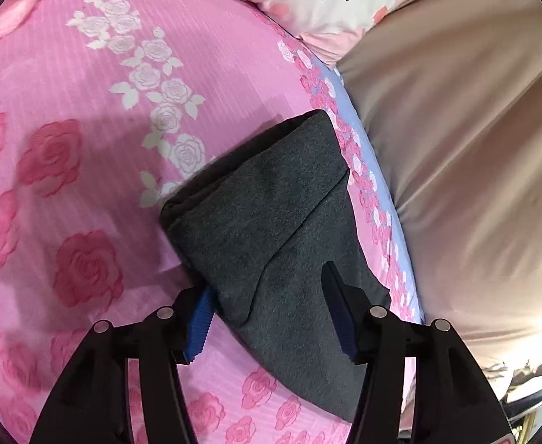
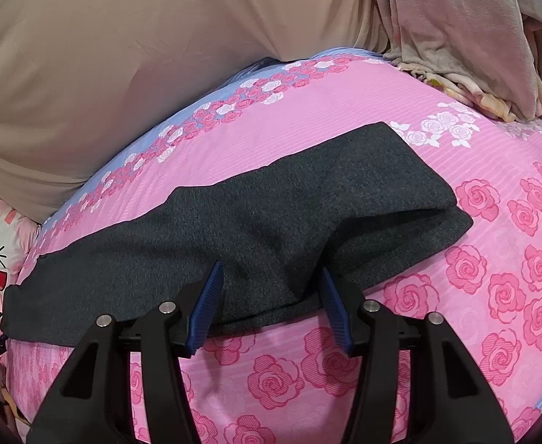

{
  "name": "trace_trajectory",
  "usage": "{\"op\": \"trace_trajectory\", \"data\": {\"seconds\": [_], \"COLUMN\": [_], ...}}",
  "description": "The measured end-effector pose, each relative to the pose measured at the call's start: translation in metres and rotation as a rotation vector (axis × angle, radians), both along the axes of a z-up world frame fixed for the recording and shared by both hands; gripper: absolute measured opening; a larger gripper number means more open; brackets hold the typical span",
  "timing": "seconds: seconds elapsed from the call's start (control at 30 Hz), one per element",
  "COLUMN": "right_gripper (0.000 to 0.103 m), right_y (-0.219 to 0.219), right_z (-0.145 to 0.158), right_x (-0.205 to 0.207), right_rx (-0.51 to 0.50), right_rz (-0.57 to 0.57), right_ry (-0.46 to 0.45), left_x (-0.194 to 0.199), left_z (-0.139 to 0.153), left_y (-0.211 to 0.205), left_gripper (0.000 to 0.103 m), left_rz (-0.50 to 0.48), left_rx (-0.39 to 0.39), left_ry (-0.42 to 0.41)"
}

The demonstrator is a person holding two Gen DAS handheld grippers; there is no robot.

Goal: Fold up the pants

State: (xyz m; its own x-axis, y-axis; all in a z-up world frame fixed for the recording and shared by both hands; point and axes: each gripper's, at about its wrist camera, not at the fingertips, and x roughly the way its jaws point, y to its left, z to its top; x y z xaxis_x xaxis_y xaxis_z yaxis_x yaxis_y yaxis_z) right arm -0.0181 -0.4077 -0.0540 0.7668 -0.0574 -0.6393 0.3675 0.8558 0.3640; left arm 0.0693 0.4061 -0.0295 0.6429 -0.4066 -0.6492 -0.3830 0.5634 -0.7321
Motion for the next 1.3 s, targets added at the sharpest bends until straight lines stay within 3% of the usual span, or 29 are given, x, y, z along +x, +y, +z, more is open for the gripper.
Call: {"op": "trace_trajectory", "data": {"seconds": [0.13,0.23,0.37,0.4,0.43,0.47,0.57,0.63,0.7,0.73,0.77,0.83,1.0,1.1,1.2,1.3], "right_gripper": [0.051,0.051,0.052,0.052,0.052,0.052,0.052,0.052,0.052,0.052,0.053,0.056,0.06,0.062,0.062,0.062], "right_y": [0.0,0.0,0.0,0.0,0.0,0.0,0.0,0.0,0.0,0.0,0.0,-0.001,-0.003,-0.01,-0.024,-0.049], "right_z": [0.0,0.0,0.0,0.0,0.0,0.0,-0.001,0.0,0.0,0.001,0.001,0.001,0.004,0.006,0.007,0.008], "right_x": [0.0,0.001,0.0,0.0,-0.001,-0.001,0.0,-0.001,-0.002,-0.002,-0.002,-0.003,-0.011,-0.022,-0.035,-0.036], "right_rx": [-0.001,0.0,-0.001,0.0,0.0,0.0,0.002,0.002,0.003,0.006,0.006,0.007,0.019,0.041,0.056,0.095], "right_rz": [0.001,0.007,0.002,-0.001,-0.002,-0.003,-0.002,0.001,0.004,0.008,0.008,0.009,0.004,-0.02,-0.067,-0.1], "right_ry": [-0.001,0.003,-0.001,-0.002,-0.002,-0.001,0.004,-0.001,-0.011,-0.015,-0.016,-0.022,-0.055,-0.069,-0.064,-0.069], "left_x": [-0.025,-0.015,0.001,0.005,0.012,0.015,0.001,-0.009,-0.001,0.001,-0.002,-0.008,-0.022,-0.045,-0.053,-0.047], "left_z": [0.012,-0.004,-0.01,-0.01,-0.01,-0.005,0.041,0.055,0.03,0.005,-0.008,-0.002,0.023,0.049,0.072,0.085], "left_y": [-0.002,-0.002,0.007,0.009,0.01,0.011,0.01,0.006,0.006,0.01,0.016,0.015,0.001,-0.01,-0.021,-0.046], "left_gripper": [0.058,0.058,0.057,0.045,0.013,0.012,0.011,0.011,0.011,0.012,0.014,0.016,0.023,0.023,0.023,0.024], "left_rz": [0.032,0.009,0.048,0.053,0.05,0.04,0.047,0.046,0.053,0.06,0.078,0.081,0.097,0.18,0.224,0.146], "left_rx": [0.044,0.024,-0.01,-0.01,0.005,0.001,-0.01,0.066,0.151,0.127,0.08,0.084,0.217,0.387,0.504,0.494], "left_ry": [-0.005,0.039,-0.003,-0.017,-0.001,-0.002,-0.056,-0.036,0.087,0.172,0.153,0.132,0.125,0.139,0.126,0.067]}}
